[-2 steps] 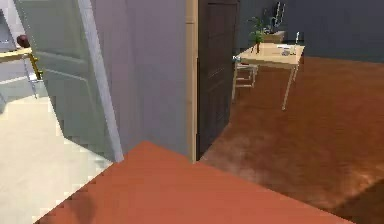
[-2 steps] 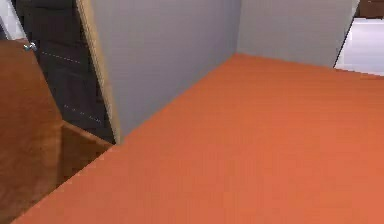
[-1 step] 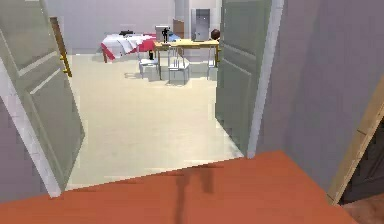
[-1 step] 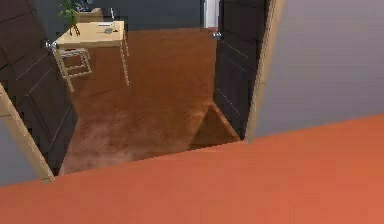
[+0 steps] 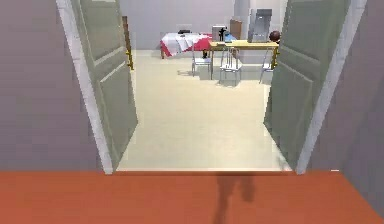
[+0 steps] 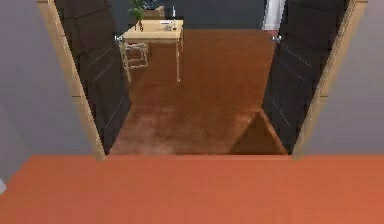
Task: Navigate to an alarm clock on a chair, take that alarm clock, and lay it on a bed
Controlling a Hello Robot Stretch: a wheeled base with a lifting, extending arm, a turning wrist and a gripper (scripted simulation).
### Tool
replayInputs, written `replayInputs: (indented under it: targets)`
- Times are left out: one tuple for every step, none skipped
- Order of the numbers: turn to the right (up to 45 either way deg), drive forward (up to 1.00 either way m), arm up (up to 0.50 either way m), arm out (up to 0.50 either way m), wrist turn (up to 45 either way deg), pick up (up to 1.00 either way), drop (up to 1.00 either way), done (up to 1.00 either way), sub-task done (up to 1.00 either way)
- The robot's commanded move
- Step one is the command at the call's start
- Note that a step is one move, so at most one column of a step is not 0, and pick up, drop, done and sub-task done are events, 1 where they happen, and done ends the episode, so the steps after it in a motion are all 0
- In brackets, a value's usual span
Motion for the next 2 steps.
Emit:
replayInputs:
  targets:
    - [0.0,1.00,0.00,0.00,0.0,0.00,0.00,0.00,0.00]
    - [0.0,1.00,0.00,0.00,0.0,0.00,0.00,0.00,0.00]
